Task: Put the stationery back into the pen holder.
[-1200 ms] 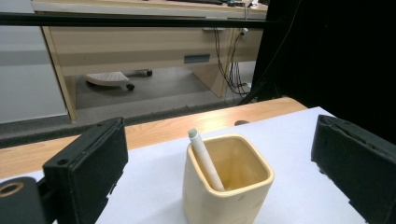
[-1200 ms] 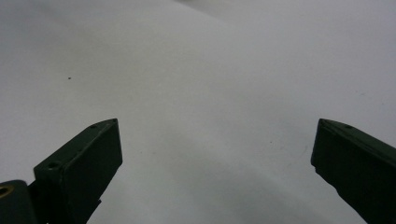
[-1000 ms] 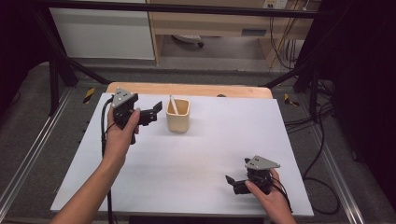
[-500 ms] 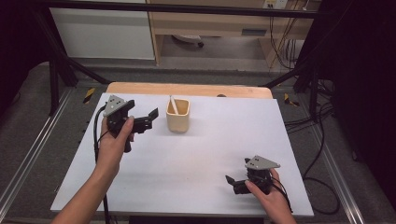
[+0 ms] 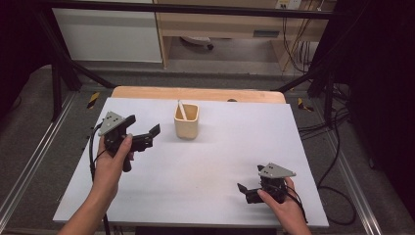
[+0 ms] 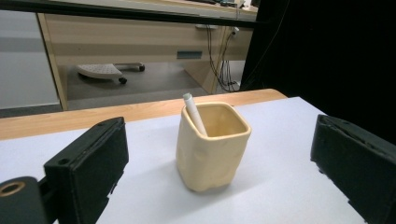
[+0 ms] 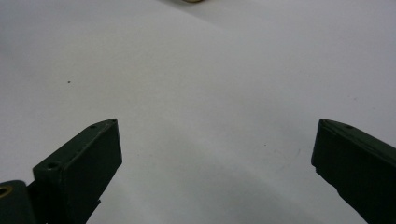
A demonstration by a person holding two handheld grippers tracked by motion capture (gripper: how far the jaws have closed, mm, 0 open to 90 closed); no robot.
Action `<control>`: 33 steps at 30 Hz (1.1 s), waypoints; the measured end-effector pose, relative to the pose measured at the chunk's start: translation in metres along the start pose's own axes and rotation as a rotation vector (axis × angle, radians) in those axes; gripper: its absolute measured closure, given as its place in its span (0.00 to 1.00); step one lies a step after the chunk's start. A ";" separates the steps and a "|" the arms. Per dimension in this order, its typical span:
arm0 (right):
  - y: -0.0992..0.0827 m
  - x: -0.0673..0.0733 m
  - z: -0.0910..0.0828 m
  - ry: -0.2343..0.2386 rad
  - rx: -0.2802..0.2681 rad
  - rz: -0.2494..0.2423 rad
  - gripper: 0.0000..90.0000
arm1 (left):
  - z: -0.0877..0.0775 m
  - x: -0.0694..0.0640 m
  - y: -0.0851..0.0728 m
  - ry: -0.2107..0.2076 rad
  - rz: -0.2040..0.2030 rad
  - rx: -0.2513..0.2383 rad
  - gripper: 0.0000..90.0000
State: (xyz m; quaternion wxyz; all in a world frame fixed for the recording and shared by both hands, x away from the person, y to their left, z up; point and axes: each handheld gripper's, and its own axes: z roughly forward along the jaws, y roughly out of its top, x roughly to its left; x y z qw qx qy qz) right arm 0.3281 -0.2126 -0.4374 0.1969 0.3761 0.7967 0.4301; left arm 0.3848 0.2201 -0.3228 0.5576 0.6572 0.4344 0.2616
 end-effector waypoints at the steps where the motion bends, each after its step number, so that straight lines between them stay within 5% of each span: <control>1: 0.000 0.000 0.000 0.000 0.000 -0.002 0.02 | -0.003 0.001 -0.002 0.002 0.000 -0.001 0.05; 20: 0.000 -0.002 -0.001 0.003 -0.001 -0.005 0.03 | -0.032 0.019 -0.039 0.058 -0.036 0.038 0.06; 26: -0.001 -0.003 -0.001 0.001 0.001 -0.006 0.03 | -0.042 0.013 -0.055 0.053 -0.025 0.090 0.06; 33: -0.001 -0.005 -0.002 -0.006 -0.002 -0.002 0.03 | -0.049 -0.005 -0.073 0.031 -0.040 0.095 0.08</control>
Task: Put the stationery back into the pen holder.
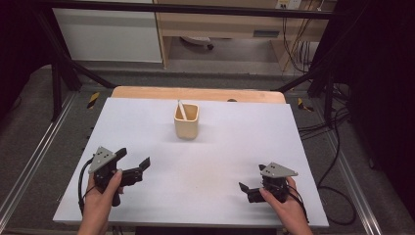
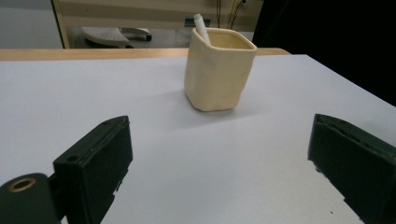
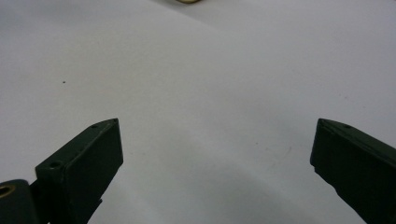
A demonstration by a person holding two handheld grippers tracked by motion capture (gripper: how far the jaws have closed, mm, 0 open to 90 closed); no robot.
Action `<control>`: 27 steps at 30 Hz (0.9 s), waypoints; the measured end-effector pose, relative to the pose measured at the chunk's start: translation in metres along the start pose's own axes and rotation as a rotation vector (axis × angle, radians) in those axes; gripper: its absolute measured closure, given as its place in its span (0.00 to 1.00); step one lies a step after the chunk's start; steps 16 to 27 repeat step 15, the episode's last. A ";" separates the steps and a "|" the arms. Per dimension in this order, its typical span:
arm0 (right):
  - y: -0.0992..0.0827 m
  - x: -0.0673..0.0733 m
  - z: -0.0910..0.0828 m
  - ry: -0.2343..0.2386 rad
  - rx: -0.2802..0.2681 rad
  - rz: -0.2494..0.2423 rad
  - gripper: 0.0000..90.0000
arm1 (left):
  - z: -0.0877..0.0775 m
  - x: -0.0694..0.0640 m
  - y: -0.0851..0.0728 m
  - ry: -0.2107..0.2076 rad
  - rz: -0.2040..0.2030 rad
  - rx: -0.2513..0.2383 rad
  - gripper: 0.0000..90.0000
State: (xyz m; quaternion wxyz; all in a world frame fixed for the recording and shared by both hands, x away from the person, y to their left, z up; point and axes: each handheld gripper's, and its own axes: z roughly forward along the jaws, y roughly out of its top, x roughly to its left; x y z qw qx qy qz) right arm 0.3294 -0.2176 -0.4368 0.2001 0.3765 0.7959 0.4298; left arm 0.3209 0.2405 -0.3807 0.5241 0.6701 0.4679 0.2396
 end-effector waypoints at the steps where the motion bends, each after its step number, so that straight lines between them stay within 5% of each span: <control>1: 0.000 -0.001 0.000 -0.002 -0.001 0.003 0.03 | 0.000 -0.003 -0.004 0.000 -0.010 0.002 0.08; 9: -0.001 -0.008 -0.004 -0.035 -0.018 0.000 0.04 | -0.005 -0.028 -0.040 0.012 0.003 0.054 0.11; 12: -0.002 -0.013 -0.004 -0.057 -0.015 0.003 0.04 | -0.001 -0.031 -0.050 0.017 0.045 0.058 0.11; 15: -0.005 -0.020 0.001 -0.111 0.023 0.037 0.04 | 0.001 -0.032 -0.051 0.001 0.046 0.066 0.11; 27: -0.005 -0.020 0.001 -0.111 0.023 0.037 0.04 | 0.001 -0.032 -0.051 0.001 0.046 0.066 0.11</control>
